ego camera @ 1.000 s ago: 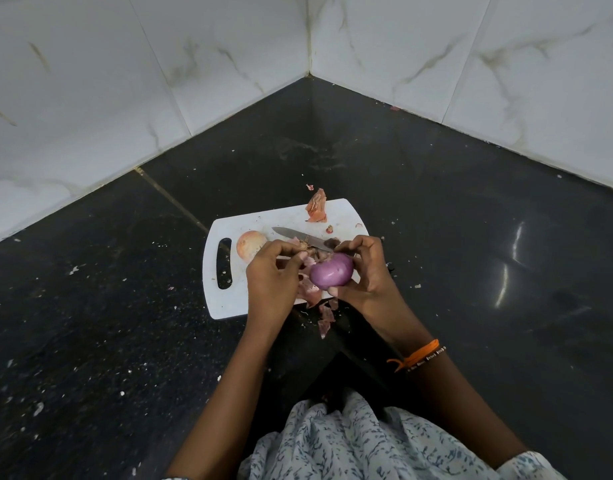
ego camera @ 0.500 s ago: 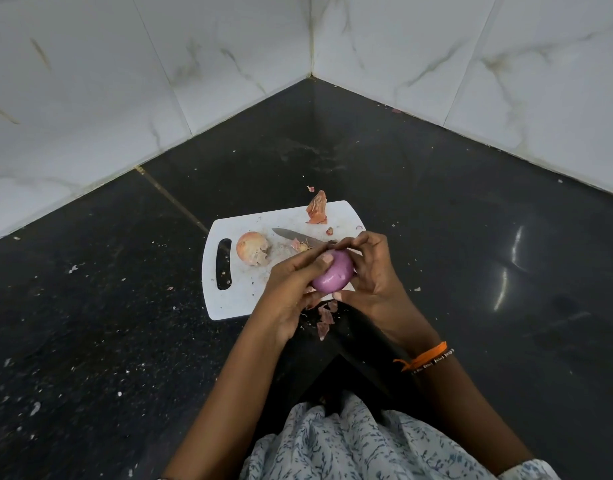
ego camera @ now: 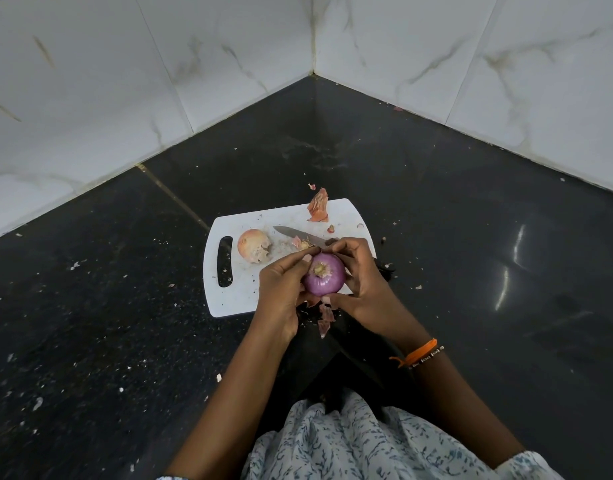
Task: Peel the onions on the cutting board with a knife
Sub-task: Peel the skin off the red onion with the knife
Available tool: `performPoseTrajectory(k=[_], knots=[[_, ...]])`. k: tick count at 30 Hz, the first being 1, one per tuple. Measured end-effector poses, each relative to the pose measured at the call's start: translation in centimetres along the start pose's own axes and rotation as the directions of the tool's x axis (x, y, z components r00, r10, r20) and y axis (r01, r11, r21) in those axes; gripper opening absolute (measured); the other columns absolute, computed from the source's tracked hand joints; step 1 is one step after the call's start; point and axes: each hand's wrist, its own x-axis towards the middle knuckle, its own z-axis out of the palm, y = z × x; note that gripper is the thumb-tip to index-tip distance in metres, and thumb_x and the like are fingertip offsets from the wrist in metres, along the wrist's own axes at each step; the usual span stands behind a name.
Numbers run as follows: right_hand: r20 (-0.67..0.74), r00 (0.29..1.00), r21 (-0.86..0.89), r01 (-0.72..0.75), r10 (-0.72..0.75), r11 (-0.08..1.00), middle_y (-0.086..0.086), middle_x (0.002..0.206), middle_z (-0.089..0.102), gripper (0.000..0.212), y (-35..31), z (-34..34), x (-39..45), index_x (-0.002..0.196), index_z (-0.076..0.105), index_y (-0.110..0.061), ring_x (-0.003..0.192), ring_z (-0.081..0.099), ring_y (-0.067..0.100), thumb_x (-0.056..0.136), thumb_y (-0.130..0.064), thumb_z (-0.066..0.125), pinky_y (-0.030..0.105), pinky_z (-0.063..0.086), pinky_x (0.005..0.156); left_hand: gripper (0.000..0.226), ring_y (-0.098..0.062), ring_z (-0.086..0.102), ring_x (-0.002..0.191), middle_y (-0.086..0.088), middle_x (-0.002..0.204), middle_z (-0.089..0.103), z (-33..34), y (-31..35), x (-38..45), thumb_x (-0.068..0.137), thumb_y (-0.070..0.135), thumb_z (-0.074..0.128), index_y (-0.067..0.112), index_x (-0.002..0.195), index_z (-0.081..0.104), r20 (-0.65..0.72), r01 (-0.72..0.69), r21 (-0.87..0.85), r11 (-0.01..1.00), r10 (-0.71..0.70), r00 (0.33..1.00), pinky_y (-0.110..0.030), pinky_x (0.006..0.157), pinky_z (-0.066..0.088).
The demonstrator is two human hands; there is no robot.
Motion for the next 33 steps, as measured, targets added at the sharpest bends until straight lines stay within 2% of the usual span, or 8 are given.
performPoseTrajectory(k=[5, 9, 13, 19, 24, 26, 29, 33], knots=[[-0.058, 0.998, 0.169, -0.01, 0.02, 0.986, 0.016, 0.127, 0.04, 0.061, 0.0, -0.5, -0.1, 0.116, 0.034, -0.016, 0.121, 0.049, 0.018, 0.074, 0.014, 0.068, 0.031, 0.051, 0.093, 0.029, -0.011, 0.069, 0.071, 0.0, 0.092, 0.073, -0.7, 0.3, 0.4, 0.094, 0.006, 0.048, 0.022, 0.097, 0.072, 0.201, 0.086, -0.136, 0.987, -0.058, 0.978, -0.025, 0.063, 0.055], [-0.047, 0.999, 0.2, -0.006, 0.016, 0.98, 0.015, 0.128, 0.041, 0.062, -0.2, -0.8, -0.3, 0.117, 0.032, -0.016, 0.12, 0.051, 0.017, 0.076, 0.016, 0.065, 0.029, 0.05, 0.092, 0.026, -0.013, 0.07, 0.071, -0.001, 0.087, 0.074, -1.0, 0.7, 0.4, 0.081, 0.005, 0.06, 0.022, 0.097, 0.072, 0.321, 0.152, -0.169, 0.974, -0.091, 0.943, -0.026, 0.057, 0.055], [-0.019, 1.0, 0.171, -0.009, 0.013, 0.985, 0.022, 0.129, 0.037, 0.059, -0.5, -0.3, -0.3, 0.116, 0.032, -0.014, 0.123, 0.048, 0.025, 0.074, 0.009, 0.065, 0.035, 0.049, 0.097, 0.024, -0.016, 0.07, 0.077, 0.001, 0.084, 0.074, -0.6, 0.7, 0.4, 0.077, 0.004, 0.067, 0.021, 0.093, 0.072, 0.252, 0.123, -0.157, 0.98, -0.081, 0.964, -0.027, 0.057, 0.056], [0.008, 1.0, 0.075, -0.016, 0.016, 0.997, 0.014, 0.128, 0.041, 0.058, -0.7, 0.0, -0.5, 0.116, 0.035, -0.022, 0.126, 0.048, 0.026, 0.075, 0.004, 0.067, 0.039, 0.049, 0.099, 0.023, -0.022, 0.064, 0.089, -0.006, 0.099, 0.067, 0.1, 0.3, 0.3, 0.078, 0.006, 0.069, 0.02, 0.096, 0.068, 0.145, 0.068, -0.099, 0.993, -0.053, 0.988, -0.026, 0.055, 0.054], [-0.007, 1.0, 0.023, -0.009, 0.009, 1.0, 0.002, 0.125, 0.042, 0.06, -0.8, 0.7, -0.3, 0.116, 0.034, -0.026, 0.125, 0.048, 0.017, 0.074, 0.002, 0.067, 0.034, 0.048, 0.098, 0.01, -0.019, 0.064, 0.09, -0.004, 0.099, 0.068, 0.1, -0.2, 0.5, 0.086, 0.031, 0.063, 0.022, 0.09, 0.066, 0.085, 0.114, -0.129, 0.985, -0.103, 0.991, -0.029, 0.062, 0.055], [-0.028, 1.0, 0.013, -0.001, 0.001, 1.0, -0.012, 0.121, 0.045, 0.062, -0.8, 0.7, -0.2, 0.116, 0.034, -0.027, 0.124, 0.048, 0.013, 0.074, 0.002, 0.068, 0.031, 0.048, 0.098, 0.015, -0.019, 0.065, 0.091, -0.004, 0.099, 0.068, -0.1, -0.2, 0.6, 0.091, 0.032, 0.057, 0.021, 0.095, 0.066, 0.102, 0.143, -0.175, 0.974, -0.127, 0.987, -0.03, 0.064, 0.057], [-0.053, 0.998, -0.033, 0.022, -0.023, 0.999, -0.024, 0.114, 0.048, 0.064, -0.8, 0.9, -0.1, 0.116, 0.035, -0.028, 0.121, 0.05, 0.008, 0.075, 0.009, 0.067, 0.028, 0.047, 0.099, 0.042, -0.019, 0.065, 0.092, -0.006, 0.103, 0.067, -0.2, 0.0, 0.3, 0.065, 0.036, 0.074, 0.018, 0.102, 0.066, 0.185, 0.106, -0.169, 0.98, -0.074, 0.98, -0.028, 0.062, 0.056], [-0.063, 0.998, -0.074, 0.024, -0.028, 0.997, -0.013, 0.119, 0.049, 0.067, -0.7, 1.1, -0.1, 0.116, 0.036, -0.028, 0.118, 0.052, 0.005, 0.073, 0.012, 0.069, 0.022, 0.045, 0.098, 0.052, -0.019, 0.064, 0.097, -0.003, 0.107, 0.065, -0.1, -0.2, 0.4, 0.061, 0.022, 0.084, 0.019, 0.108, 0.061, 0.096, -0.024, 0.035, 0.999, 0.021, 0.995, -0.028, 0.068, 0.058]])
